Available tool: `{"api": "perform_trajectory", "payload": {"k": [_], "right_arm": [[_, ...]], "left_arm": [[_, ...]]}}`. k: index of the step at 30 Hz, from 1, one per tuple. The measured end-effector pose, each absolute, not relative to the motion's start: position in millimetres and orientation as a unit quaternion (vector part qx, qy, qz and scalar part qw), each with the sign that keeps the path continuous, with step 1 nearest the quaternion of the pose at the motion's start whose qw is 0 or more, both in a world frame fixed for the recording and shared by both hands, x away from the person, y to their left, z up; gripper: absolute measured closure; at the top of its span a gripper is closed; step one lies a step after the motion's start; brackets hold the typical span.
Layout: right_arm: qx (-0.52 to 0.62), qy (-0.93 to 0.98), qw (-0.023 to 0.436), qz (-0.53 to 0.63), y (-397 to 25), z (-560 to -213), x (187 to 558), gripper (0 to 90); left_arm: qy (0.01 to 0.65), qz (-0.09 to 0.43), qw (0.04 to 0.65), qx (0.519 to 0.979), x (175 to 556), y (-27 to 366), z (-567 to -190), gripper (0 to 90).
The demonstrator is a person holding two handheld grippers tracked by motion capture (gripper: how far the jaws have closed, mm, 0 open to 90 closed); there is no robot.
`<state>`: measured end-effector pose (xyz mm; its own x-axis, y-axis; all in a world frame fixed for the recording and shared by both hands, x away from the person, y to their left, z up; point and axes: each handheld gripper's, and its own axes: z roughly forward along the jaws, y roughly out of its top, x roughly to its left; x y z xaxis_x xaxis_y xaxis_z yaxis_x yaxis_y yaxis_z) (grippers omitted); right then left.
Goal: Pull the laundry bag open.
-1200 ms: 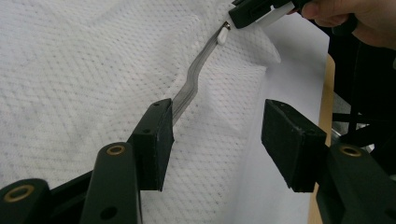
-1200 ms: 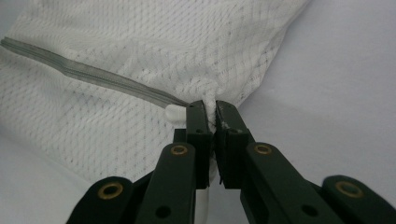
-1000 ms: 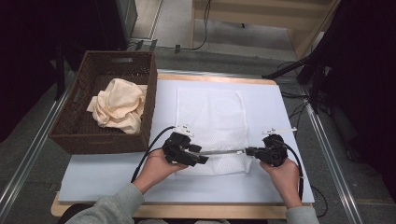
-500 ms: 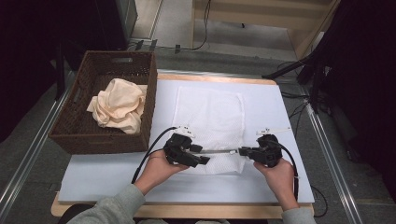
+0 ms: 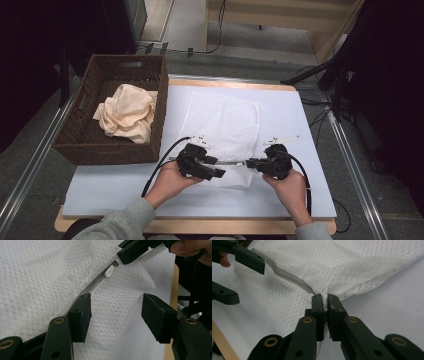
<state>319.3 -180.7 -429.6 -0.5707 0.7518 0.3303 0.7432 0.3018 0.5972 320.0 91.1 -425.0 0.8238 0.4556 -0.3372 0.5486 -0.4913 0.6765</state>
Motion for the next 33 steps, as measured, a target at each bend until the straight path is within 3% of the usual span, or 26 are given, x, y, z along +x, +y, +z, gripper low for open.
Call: {"api": "perform_trajectory", "payload": {"k": [17, 33], "right_arm": [[0.446, 0.818, -0.002, 0.364, -160, -432, 317, 86.0], [0.432, 0.814, 0.004, 0.388, -155, -420, 311, 86.0]], "left_arm": [[0.285, -0.059, 0.409, 0.865, 319, 88, -426, 42.4], [0.279, -0.063, 0.394, 0.874, 318, 77, -433, 51.0]]}}
